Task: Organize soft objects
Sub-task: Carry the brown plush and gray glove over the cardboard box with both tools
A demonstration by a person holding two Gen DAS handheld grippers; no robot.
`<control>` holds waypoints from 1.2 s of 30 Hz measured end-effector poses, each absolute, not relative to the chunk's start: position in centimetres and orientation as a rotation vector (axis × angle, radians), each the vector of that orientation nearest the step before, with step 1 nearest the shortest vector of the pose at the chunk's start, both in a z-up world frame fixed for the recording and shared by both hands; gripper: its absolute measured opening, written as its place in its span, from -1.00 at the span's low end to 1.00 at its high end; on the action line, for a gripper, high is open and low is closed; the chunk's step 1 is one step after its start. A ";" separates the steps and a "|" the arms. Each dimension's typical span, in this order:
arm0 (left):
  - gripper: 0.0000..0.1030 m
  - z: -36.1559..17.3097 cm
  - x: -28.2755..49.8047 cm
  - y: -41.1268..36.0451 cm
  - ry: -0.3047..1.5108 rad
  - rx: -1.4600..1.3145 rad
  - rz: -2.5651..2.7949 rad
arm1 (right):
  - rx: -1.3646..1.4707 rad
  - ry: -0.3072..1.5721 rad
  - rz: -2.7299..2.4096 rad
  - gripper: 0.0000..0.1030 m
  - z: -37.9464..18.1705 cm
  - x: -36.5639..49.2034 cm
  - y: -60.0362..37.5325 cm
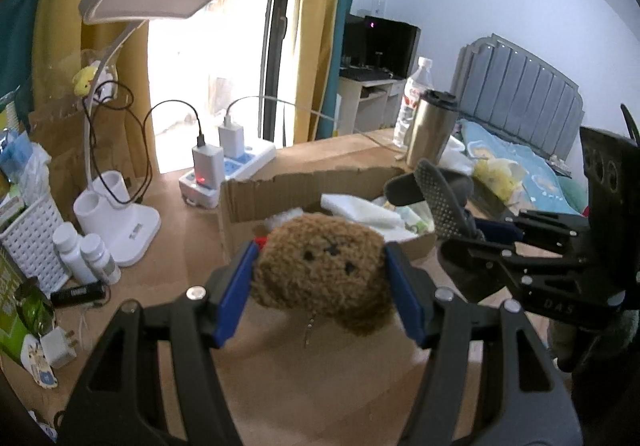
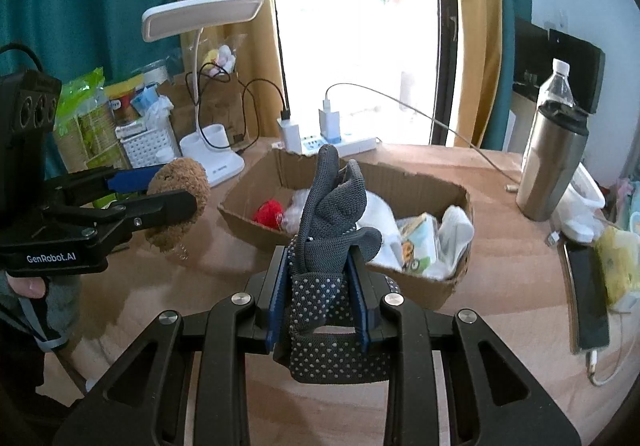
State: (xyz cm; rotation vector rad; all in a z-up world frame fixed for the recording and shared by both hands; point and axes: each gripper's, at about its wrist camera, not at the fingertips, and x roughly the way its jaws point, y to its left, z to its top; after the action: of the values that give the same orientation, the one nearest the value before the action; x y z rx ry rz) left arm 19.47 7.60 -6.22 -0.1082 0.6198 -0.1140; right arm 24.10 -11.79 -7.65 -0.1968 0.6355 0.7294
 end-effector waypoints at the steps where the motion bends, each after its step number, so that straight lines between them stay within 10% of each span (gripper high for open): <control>1: 0.26 -6.1 19.6 7.7 0.615 -0.110 -0.114 | -0.196 0.632 0.730 -0.42 -7.6 24.2 -11.7; 36: 0.27 -9.4 28.2 10.2 0.632 -0.110 -0.082 | -0.209 0.640 0.802 -0.42 -8.9 31.8 -5.5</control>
State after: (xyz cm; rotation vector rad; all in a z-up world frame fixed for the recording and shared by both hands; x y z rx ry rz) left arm 28.20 10.23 -9.41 -0.1096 0.6316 -0.0822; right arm 31.80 -5.47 -8.87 -0.2092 0.6404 0.8023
